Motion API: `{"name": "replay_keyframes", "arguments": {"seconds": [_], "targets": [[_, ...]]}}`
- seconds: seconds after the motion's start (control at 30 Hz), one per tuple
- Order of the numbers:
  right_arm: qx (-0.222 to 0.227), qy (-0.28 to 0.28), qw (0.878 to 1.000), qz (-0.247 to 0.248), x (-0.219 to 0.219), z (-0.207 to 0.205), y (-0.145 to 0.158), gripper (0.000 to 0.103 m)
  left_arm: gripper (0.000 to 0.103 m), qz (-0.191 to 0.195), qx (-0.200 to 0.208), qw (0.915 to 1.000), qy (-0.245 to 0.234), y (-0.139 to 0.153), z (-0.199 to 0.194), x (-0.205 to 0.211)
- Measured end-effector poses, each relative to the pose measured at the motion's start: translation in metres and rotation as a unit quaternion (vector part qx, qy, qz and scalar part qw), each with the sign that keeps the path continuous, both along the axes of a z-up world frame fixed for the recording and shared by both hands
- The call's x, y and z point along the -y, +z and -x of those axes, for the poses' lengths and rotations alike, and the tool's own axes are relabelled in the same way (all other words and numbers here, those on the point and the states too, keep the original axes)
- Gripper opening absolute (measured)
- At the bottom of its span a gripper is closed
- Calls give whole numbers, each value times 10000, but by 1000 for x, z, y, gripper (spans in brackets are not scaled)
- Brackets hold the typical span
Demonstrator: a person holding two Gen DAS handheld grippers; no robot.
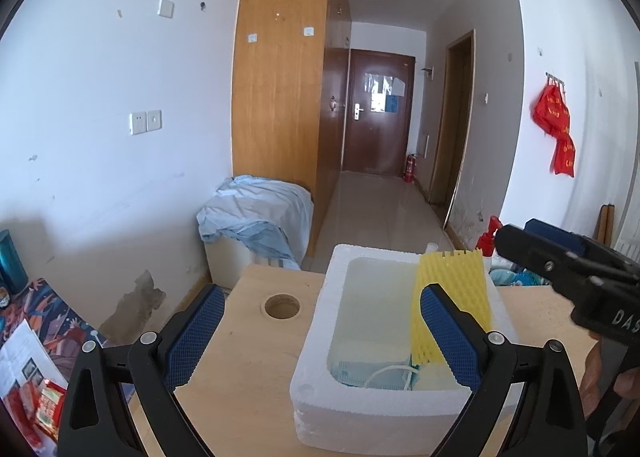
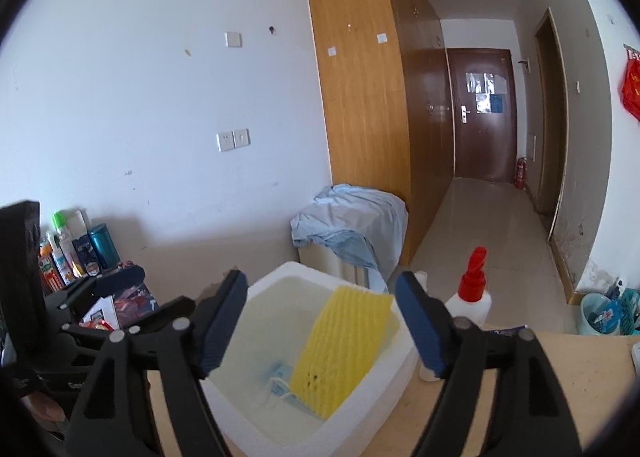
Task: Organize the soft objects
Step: 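Open the left gripper to drop the mask while the right gripper releases the net into the box, then move both open grippers back toward the remaining tissue and sock pile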
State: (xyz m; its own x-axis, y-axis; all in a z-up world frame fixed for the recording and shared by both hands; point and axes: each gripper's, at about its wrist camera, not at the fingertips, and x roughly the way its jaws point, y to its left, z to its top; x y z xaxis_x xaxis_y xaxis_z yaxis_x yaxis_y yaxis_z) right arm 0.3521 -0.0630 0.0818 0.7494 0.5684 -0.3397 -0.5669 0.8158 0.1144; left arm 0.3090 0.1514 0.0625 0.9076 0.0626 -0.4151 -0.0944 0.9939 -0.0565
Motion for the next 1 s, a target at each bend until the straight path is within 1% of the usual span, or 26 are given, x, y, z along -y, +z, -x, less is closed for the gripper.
{"name": "replay_keyframes", "arguments": {"seconds": [0.23, 0.3, 0.37, 0.43, 0.47, 0.57, 0.83, 1.0], "targets": [[-12, -103, 9999, 128, 1, 7, 7, 80, 99, -91, 9, 9999, -64, 4, 13, 8], [-14, -117, 9998, 153, 3, 12, 8, 83, 99, -84, 51, 9999, -66, 7, 20, 10], [40, -152, 9998, 154, 5, 21, 11, 94, 99, -105, 100, 9999, -60, 10, 27, 13], [96, -151, 9998, 111, 9, 30, 14, 101, 100, -147, 160, 9998, -28, 14, 35, 16], [128, -158, 9998, 78, 12, 34, 16, 103, 102, -159, 186, 9997, -18, 16, 40, 17], [196, -183, 9996, 27, 20, 49, 21, 103, 103, -199, 294, 9994, 2, 23, 56, 23], [359, -321, 9988, -16, 41, 86, 28, 103, 103, -275, 411, 9987, -154, 33, 94, 44], [446, -355, 9984, -52, 52, 105, 31, 103, 103, -244, 520, 9982, -195, 42, 117, 52]]}}
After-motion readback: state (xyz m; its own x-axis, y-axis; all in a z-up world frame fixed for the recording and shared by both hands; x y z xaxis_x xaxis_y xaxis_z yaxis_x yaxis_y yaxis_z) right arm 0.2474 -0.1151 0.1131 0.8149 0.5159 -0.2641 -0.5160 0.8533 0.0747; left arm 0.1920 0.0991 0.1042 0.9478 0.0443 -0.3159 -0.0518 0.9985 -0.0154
